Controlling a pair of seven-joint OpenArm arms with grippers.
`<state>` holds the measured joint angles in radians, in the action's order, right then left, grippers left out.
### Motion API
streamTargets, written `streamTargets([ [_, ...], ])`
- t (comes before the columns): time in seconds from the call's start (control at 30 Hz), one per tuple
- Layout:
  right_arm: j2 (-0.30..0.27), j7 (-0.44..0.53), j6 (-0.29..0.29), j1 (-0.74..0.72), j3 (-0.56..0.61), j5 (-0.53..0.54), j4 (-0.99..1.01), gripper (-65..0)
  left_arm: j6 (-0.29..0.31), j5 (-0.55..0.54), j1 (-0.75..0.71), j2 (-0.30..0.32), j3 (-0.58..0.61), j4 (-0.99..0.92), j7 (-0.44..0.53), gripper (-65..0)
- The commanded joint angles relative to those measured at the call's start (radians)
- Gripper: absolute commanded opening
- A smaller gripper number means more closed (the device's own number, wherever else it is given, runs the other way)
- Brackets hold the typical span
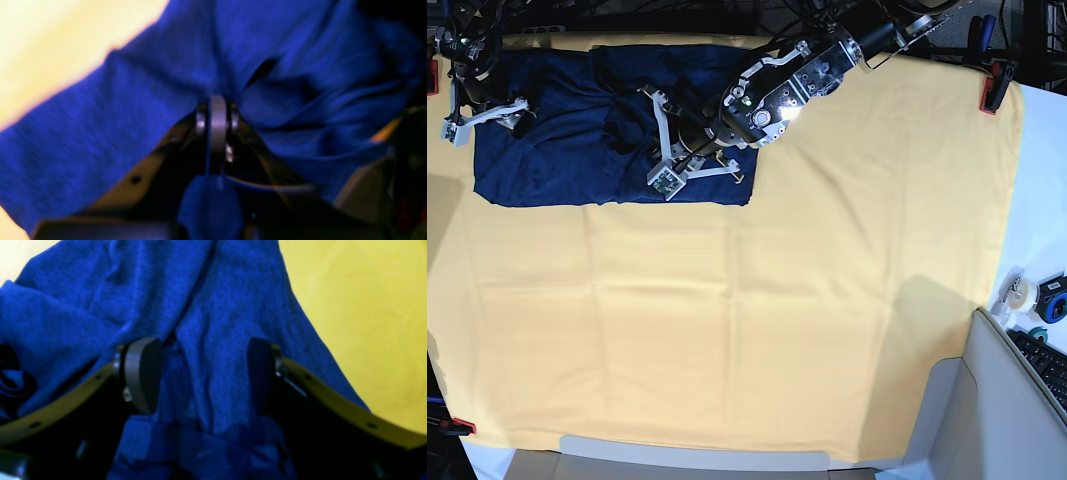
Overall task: Fold the T-shirt properly
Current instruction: 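Sweep the left gripper across the shirt to flatten the folded layers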
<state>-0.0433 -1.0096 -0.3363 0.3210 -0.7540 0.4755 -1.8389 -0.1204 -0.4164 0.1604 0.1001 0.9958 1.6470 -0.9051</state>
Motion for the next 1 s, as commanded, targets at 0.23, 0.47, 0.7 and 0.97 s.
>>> streamTargets([
  [0.23, -0.005, 0.021, -0.002, 0.000, -0.003, 0.012, -0.017, -25.6, 0.001, 0.162, -0.018, -0.056, 0.016, -0.012, 0.074, -64.5],
  [0.47, -0.004, 0.021, -0.002, -0.001, -0.002, 0.012, -0.018, -25.6, 0.008, 0.162, -0.022, -0.135, 0.074, -0.009, 0.117, -64.5],
  [0.7, -0.005, 0.021, -0.002, -0.001, -0.002, 0.012, -0.017, -25.6, 0.009, 0.161, -0.023, -0.133, 0.088, -0.006, 0.346, -64.4],
  [0.97, -0.060, 0.021, -0.030, -0.024, -0.005, 0.016, -0.022, -25.3, 0.005, 0.161, -0.041, 0.049, 0.082, 0.206, 0.352, -64.2],
])
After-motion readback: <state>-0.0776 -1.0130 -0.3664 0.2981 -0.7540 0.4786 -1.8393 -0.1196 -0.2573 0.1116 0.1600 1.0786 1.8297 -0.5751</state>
